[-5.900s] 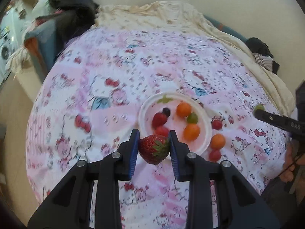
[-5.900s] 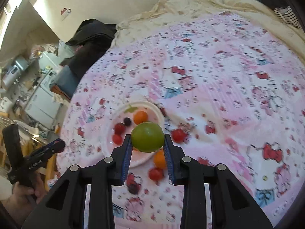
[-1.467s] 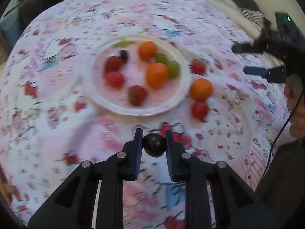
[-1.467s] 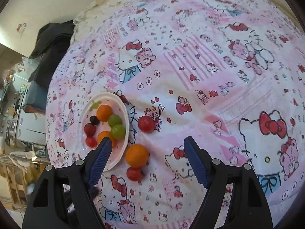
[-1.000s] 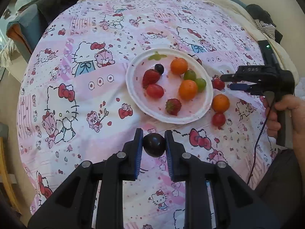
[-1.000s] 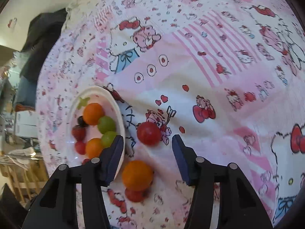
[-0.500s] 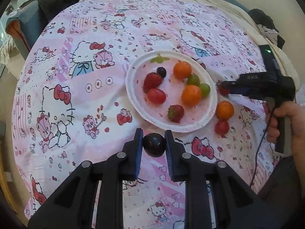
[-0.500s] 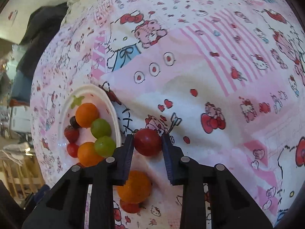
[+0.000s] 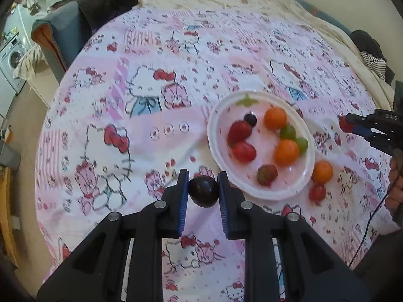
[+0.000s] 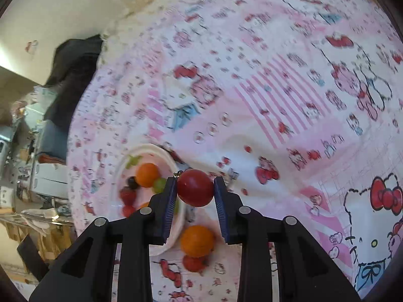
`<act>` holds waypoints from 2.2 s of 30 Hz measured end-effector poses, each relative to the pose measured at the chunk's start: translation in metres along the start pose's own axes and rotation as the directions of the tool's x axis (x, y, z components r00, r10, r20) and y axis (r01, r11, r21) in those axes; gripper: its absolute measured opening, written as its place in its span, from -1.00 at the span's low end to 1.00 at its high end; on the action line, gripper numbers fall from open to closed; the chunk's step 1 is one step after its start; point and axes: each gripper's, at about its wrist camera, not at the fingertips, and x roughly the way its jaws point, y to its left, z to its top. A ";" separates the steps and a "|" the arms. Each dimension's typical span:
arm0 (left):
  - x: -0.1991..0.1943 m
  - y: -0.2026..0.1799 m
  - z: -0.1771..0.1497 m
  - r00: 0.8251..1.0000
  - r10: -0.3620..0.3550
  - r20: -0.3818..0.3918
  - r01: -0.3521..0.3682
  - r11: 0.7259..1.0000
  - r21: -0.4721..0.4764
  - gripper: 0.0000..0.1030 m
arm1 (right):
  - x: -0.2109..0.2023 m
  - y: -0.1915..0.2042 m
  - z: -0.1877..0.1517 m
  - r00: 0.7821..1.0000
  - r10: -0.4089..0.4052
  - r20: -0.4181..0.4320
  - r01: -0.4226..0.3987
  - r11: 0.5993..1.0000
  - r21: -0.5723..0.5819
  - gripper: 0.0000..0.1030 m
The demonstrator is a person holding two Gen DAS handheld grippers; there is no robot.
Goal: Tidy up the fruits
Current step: 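Place the dark fruit and tomato onto the plate, opening both grippers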
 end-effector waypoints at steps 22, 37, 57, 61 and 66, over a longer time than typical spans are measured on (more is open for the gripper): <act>0.072 -0.029 0.052 0.995 -0.088 0.051 0.078 0.982 0.175 -0.62 | 0.062 0.072 -0.014 0.984 0.109 -0.143 -0.136 0.971 -0.199 -0.39; 0.105 -0.031 0.060 0.996 -0.090 0.008 0.088 0.985 0.149 -0.44 | 0.089 0.066 -0.021 0.973 0.094 -0.210 -0.129 0.978 -0.161 -0.33; 0.048 -0.007 0.065 0.993 -0.052 0.108 0.050 0.999 0.019 0.52 | 0.033 0.069 -0.001 0.983 0.171 -0.067 -0.179 0.973 -0.146 0.43; 0.032 -0.008 0.059 0.992 -0.053 0.117 0.052 0.999 0.015 0.52 | 0.016 0.063 -0.003 0.986 0.161 -0.040 -0.165 0.977 -0.135 0.43; 0.010 -0.011 0.048 0.989 -0.062 0.136 0.061 0.998 0.013 0.52 | -0.009 0.048 -0.008 0.989 0.144 -0.011 -0.145 0.984 -0.105 0.43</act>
